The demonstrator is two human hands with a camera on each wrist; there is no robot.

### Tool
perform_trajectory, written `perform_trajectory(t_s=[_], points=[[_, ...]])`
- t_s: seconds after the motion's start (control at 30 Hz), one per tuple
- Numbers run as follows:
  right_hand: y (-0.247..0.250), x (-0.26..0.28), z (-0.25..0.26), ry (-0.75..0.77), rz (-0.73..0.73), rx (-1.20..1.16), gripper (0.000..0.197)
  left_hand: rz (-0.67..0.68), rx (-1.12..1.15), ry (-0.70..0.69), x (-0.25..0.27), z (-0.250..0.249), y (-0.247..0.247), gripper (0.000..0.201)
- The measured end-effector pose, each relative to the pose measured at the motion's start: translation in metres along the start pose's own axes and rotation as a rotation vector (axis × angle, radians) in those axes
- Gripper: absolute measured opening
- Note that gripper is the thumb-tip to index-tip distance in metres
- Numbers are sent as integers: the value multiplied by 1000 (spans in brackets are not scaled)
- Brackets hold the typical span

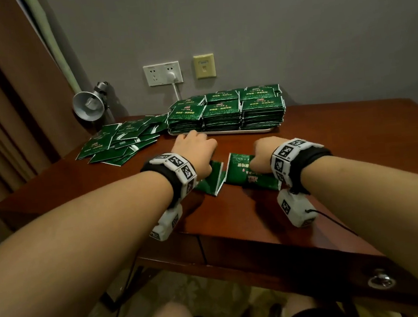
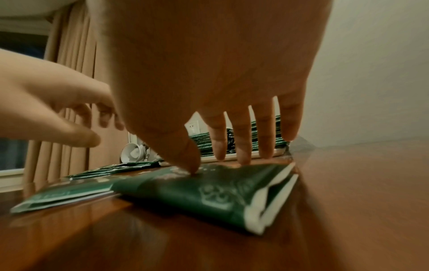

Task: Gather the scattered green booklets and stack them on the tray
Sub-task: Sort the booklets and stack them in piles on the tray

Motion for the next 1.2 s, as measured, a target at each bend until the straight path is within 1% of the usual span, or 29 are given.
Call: perform_trajectory(t_s=[0.03, 0.07, 0.1, 0.13, 0.17, 0.23, 0.27, 0.3, 0.37, 0.43, 0.47, 0.53, 0.6, 0.63, 0.67, 0.73, 0.77, 0.83, 0.9, 0.97, 1.03, 1.07, 1.1, 1.13, 1.2], points=[[-5, -3, 0, 12, 19, 36, 23, -1, 0, 45, -1, 0, -5, 34], [-9, -5, 1, 16, 39, 65, 30, 4, 13, 101, -1, 2, -9, 37], [-12, -7, 1, 25, 48, 85, 37, 21, 45, 159, 1, 3, -14, 35], [-14, -8, 3, 27, 57, 108, 41, 68, 87, 210, 4, 4, -20, 32], [-16, -8, 5, 35, 64, 128, 43, 139, 120, 250, 6, 4, -27, 35], [-17, -9, 8, 43, 67, 165, 44, 309, 114, 289, 10, 2, -46, 51], [-16, -9, 8, 40, 64, 172, 45, 356, 97, 299, 12, 0, -52, 57], [-15, -8, 9, 38, 56, 166, 44, 369, 89, 300, 13, -2, -55, 58], [-15, -6, 8, 23, 58, 196, 37, 340, 122, 271, 12, -6, -55, 52], [-18, -3, 10, 22, 85, 286, 24, 352, 165, 234, 10, -6, -54, 47], [-18, -2, 10, 9, 77, 305, 19, 365, 172, 235, 10, -4, -54, 47], [-14, 2, 10, -24, 49, 304, 17, 329, 193, 283, 9, 2, -50, 49], [-6, 6, 11, -8, -9, 255, 20, 275, 212, 356, 10, 6, -50, 55], [-3, 7, 14, 32, -24, 223, 24, 257, 205, 377, 11, 7, -51, 62], [-4, 8, 18, 66, -21, 200, 31, 253, 191, 395, 12, 6, -53, 69], [-10, 11, 25, 123, 3, 177, 57, 279, 205, 446, 14, 9, -61, 76], [-16, 11, 27, 153, 21, 180, 69, 299, 238, 467, 14, 9, -65, 77], [-24, 9, 29, 176, 60, 174, 82, 327, 292, 476, 13, 11, -70, 74], [-29, 7, 30, 169, 99, 164, 85, 304, 329, 453, 10, 12, -69, 67], [-28, 4, 31, 155, 83, 224, 89, 271, 370, 421, 8, 9, -66, 61], [-28, 4, 26, 74, 107, 309, 94, 278, 401, 387, 7, 5, -65, 61], [-30, 5, 24, 40, 139, 325, 92, 291, 407, 372, 7, 3, -65, 63], [-31, 7, 23, 27, 167, 335, 84, 302, 409, 357, 7, 1, -65, 65], [-31, 8, 24, 36, 180, 330, 76, 312, 406, 345, 6, -1, -66, 67], [-30, 11, 26, 30, 191, 285, 66, 317, 397, 337, 4, -2, -67, 73]])
Point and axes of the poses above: each hand's wrist, its own x-axis away from the middle knuckle, its own y-axis out of the back of the hand, z = x × y, the point moved 6 cm from there along -x, towards the middle knuckle, and after that the axes turned 5 degrees about -z, right-handed, at the moved point
